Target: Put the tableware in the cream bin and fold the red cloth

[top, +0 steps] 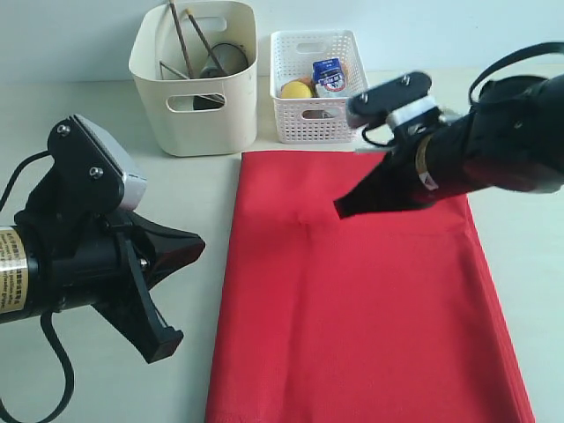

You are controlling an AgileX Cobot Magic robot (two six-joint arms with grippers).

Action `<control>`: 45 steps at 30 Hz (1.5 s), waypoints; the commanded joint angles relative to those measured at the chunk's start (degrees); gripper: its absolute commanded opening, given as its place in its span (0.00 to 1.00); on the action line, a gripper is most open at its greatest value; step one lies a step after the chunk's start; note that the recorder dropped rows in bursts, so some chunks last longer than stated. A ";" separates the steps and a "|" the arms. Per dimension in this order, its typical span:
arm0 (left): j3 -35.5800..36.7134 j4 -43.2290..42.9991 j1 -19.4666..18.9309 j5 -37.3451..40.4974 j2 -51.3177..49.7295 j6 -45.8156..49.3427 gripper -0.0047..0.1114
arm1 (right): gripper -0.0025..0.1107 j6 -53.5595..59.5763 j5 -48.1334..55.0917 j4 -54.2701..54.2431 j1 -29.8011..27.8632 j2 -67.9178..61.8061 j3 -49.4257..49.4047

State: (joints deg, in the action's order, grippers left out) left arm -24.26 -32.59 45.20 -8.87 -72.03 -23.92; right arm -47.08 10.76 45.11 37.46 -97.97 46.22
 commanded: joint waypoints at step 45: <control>0.28 0.25 -0.12 0.24 0.34 -0.34 0.06 | 0.02 18.25 0.70 -19.21 -8.46 -2.73 -6.00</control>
State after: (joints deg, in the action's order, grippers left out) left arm -24.26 -32.59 45.20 -8.77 -72.03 -24.02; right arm -30.22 12.14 26.30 29.22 -96.98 40.52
